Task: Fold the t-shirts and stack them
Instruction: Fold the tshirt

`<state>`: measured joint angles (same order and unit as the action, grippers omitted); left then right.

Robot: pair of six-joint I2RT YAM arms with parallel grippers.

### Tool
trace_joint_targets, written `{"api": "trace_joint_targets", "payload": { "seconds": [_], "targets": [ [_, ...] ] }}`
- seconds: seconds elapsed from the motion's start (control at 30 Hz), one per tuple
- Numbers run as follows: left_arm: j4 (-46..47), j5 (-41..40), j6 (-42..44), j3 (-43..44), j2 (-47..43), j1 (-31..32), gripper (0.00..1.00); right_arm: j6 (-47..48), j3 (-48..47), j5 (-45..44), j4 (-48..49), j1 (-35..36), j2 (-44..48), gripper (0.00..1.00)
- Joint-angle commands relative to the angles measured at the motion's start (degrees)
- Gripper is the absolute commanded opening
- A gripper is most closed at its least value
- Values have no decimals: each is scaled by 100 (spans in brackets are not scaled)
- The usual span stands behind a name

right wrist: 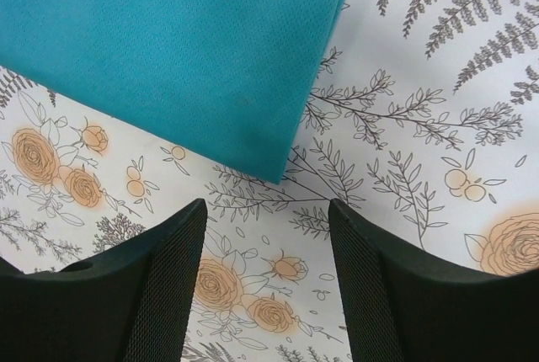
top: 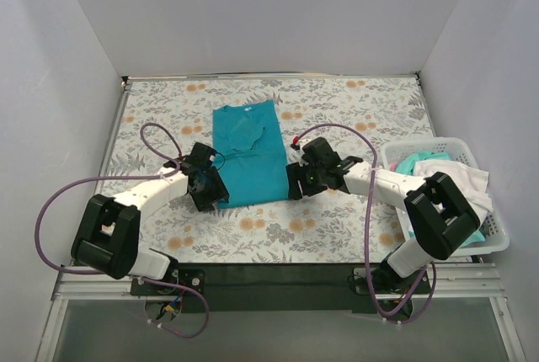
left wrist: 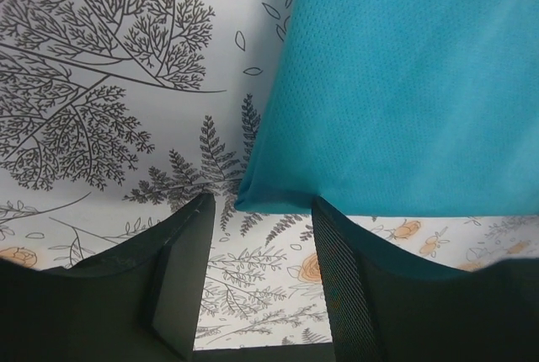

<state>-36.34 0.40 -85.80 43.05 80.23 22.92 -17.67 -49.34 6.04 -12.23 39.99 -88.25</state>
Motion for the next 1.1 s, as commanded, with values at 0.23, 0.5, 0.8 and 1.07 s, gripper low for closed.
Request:
{"api": "trace_joint_targets", "payload": {
  "seconds": [0.23, 0.5, 0.8, 1.07],
  "targets": [
    [206, -85, 230, 72, 450, 81, 42, -421, -462, -463, -60, 202, -272, 50],
    [346, 162, 327, -15, 635, 108, 20, -562, -726, -745, -201, 325, -632, 49],
    [426, 276, 362, -51, 626, 116, 0, -553, -735, -894, -341, 369, -1045, 42],
    [417, 302, 353, -77, 547, 108, 0, -536, -752, -1184, -938, 668, -1414, 38]
  ]
}}
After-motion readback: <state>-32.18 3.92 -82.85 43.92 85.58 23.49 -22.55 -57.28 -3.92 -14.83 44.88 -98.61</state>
